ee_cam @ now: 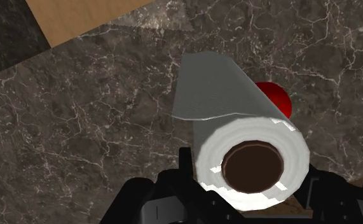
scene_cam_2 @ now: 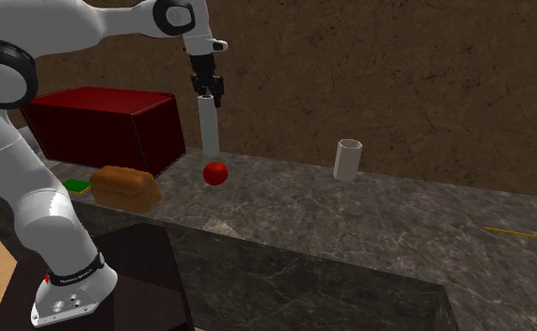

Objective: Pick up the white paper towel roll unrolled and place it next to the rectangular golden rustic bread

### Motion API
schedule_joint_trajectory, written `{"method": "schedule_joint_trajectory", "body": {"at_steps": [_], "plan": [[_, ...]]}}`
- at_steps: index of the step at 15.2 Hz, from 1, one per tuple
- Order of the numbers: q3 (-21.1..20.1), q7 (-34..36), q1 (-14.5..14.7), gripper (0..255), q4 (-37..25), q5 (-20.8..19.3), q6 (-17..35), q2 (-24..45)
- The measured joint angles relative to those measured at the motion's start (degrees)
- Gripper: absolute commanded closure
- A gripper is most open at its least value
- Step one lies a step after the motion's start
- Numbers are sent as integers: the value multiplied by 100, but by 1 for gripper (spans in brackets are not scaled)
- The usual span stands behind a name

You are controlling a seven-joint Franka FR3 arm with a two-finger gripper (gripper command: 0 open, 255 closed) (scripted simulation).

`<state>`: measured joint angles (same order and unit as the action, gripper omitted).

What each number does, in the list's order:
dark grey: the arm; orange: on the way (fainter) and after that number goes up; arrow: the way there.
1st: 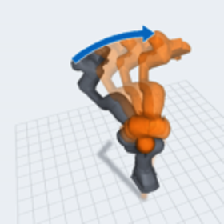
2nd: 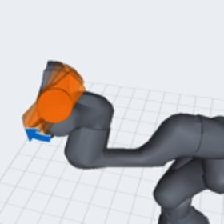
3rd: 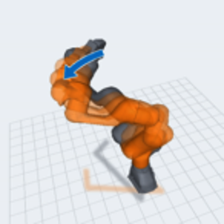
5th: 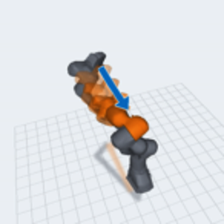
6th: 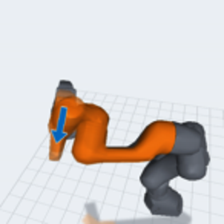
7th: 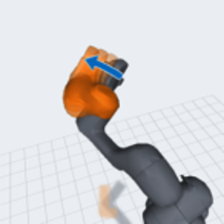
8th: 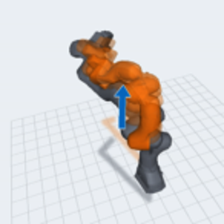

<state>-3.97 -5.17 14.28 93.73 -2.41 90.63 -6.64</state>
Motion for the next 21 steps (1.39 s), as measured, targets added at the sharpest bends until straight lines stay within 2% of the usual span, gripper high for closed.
{"method": "schedule_joint_trajectory", "body": {"at_steps": [9, 17, 21], "plan": [[-575, 954, 414, 255, 788, 184, -294, -1050], [-1200, 1888, 758, 255, 939, 451, -640, -1547], [-1246, 1959, 798, 255, 1266, 501, -452, -1685]]}}
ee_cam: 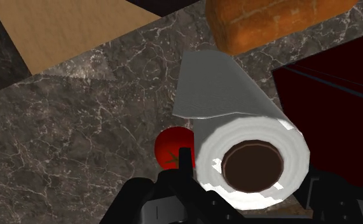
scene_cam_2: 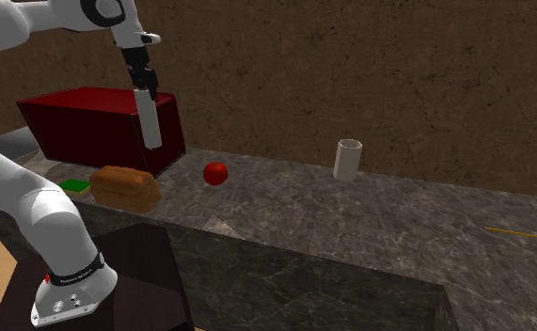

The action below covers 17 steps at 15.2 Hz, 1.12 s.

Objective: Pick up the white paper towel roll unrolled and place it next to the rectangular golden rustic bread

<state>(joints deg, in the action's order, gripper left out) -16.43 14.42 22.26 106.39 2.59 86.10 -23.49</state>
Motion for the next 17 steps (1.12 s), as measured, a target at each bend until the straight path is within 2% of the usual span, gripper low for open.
{"method": "schedule_joint_trajectory", "body": {"at_steps": [17], "plan": [[-48, 11, 74, 255, 1592, 107, 1265, -333]]}}
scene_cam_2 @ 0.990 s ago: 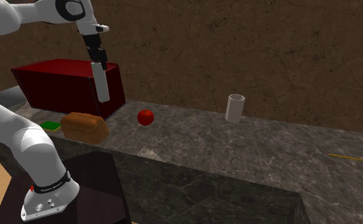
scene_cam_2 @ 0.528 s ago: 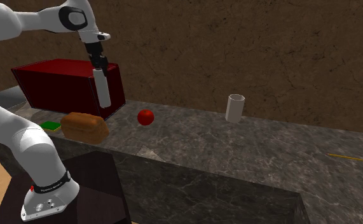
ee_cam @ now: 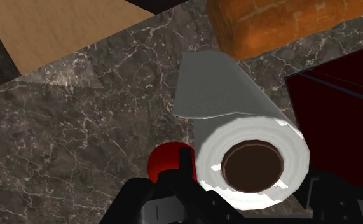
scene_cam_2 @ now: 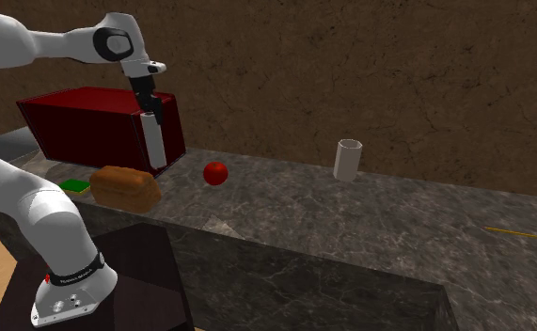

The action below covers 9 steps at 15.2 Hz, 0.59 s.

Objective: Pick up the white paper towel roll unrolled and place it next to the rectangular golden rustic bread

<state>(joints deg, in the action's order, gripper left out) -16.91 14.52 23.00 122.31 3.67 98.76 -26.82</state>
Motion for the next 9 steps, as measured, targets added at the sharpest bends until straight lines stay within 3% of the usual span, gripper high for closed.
{"method": "schedule_joint_trajectory", "body": {"at_steps": [9], "plan": [[-54, 21, 27, 255, 722, 36, 703, -18]]}}
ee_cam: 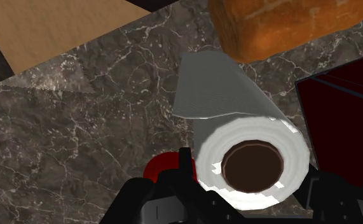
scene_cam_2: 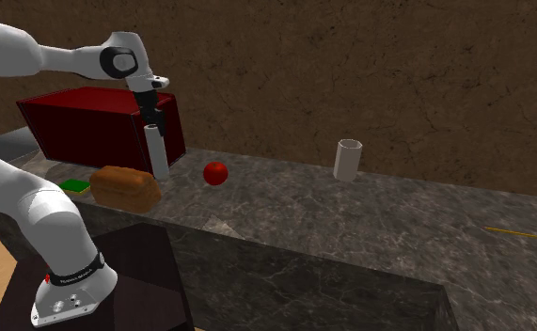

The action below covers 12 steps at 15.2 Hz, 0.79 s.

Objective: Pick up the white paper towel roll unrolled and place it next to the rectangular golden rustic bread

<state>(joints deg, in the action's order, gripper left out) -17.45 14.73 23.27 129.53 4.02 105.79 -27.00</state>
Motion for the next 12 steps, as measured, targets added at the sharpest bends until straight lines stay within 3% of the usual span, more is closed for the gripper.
{"method": "schedule_joint_trajectory", "body": {"at_steps": [12], "plan": [[-107, 64, 24, 255, 814, 30, 945, 136]]}}
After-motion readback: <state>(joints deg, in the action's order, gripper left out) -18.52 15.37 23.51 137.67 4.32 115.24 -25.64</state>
